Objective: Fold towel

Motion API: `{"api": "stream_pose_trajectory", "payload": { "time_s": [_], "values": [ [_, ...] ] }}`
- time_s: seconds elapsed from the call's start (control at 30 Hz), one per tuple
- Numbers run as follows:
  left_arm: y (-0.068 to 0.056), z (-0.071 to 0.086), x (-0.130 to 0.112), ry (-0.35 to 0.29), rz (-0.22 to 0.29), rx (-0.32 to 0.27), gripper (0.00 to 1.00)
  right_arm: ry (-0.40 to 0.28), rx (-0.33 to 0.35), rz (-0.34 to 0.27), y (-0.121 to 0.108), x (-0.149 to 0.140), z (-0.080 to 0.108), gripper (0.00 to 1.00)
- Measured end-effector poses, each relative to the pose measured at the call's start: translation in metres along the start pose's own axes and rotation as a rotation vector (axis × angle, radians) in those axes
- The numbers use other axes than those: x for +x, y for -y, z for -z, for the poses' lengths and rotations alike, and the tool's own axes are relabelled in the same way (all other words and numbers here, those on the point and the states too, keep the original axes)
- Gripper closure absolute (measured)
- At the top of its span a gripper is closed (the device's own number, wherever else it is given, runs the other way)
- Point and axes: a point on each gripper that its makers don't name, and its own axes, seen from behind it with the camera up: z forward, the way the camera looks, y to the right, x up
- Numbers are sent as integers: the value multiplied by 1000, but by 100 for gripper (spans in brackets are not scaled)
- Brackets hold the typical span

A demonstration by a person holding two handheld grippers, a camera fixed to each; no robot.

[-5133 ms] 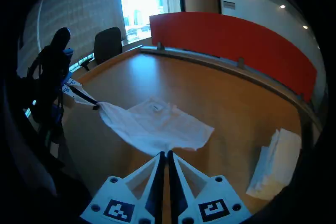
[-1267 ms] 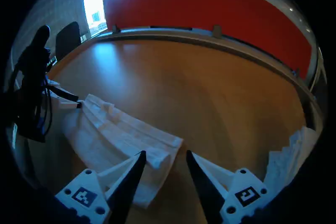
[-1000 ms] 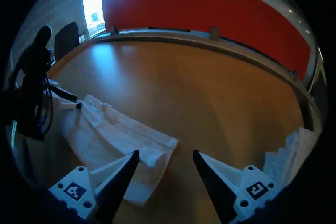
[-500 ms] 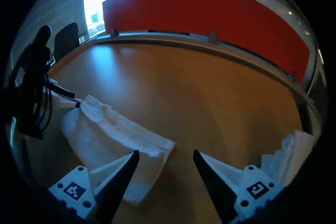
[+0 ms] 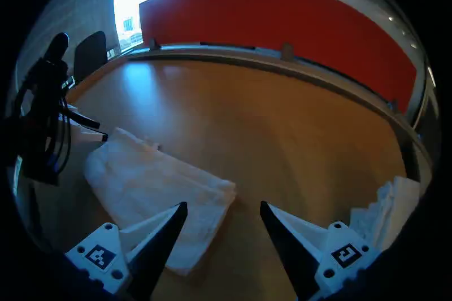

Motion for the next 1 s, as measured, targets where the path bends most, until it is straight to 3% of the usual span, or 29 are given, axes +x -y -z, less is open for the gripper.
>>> {"api": "stream_pose_trajectory", "payload": {
  "time_s": [0.53, 1.0],
  "values": [
    [3, 22, -10, -22, 17, 0, 6, -5, 12, 1, 7, -6, 11, 0],
    [11, 58, -53, -26, 46, 32, 6, -12, 18, 10, 20, -22, 35, 0]
  ]
}}
